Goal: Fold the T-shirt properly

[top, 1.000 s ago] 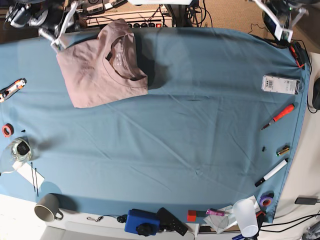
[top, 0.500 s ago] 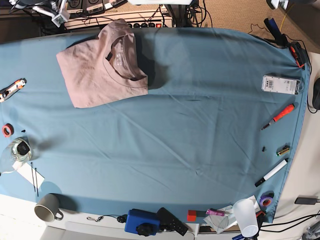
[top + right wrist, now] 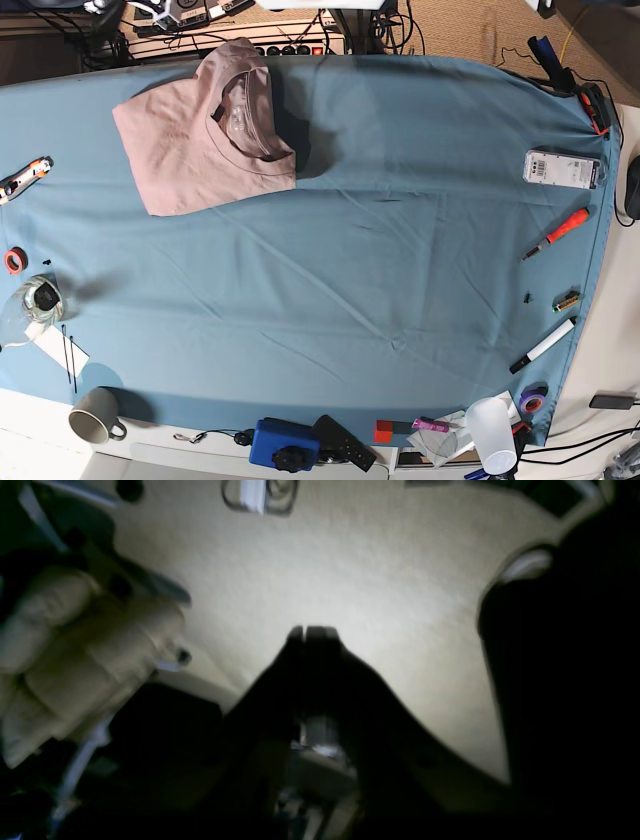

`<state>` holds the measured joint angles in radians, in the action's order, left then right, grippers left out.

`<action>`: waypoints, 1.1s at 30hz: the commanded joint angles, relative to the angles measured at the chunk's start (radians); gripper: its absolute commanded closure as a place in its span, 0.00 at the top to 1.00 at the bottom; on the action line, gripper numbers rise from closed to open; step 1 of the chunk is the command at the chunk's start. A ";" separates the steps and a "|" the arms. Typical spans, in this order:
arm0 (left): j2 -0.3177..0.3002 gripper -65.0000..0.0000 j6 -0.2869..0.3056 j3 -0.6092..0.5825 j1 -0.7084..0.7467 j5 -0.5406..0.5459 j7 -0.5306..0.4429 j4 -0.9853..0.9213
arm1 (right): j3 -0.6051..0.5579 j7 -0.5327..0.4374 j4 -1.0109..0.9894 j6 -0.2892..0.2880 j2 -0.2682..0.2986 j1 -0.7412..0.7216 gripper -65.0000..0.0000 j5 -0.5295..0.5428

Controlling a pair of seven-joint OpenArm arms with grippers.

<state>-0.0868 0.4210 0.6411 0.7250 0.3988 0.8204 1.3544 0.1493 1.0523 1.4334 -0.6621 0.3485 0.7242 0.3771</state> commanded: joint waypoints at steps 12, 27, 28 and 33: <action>-0.008 0.00 -0.031 0.003 -0.308 -0.363 -0.353 -0.529 | -0.214 -0.385 -0.604 0.001 0.008 -0.376 0.00 -0.156; 0.006 0.00 -0.126 0.003 -0.424 -0.555 -0.732 -0.826 | -0.459 -0.874 -1.003 0.345 -0.055 -0.594 0.00 -0.370; 0.008 0.00 -0.114 0.003 -0.423 -0.555 -0.733 -0.824 | -0.467 -0.871 -1.001 0.345 -0.053 -0.594 0.00 -0.370; 0.009 0.00 -0.076 0.003 -0.423 -0.555 -0.760 -0.824 | -0.478 -0.871 -1.001 0.345 -0.052 -0.595 0.00 -0.369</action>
<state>-0.0704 0.3428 0.6430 0.2932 -0.1566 0.0696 0.5251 -0.3294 0.1844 0.4290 -0.3134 0.2829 0.1326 0.0044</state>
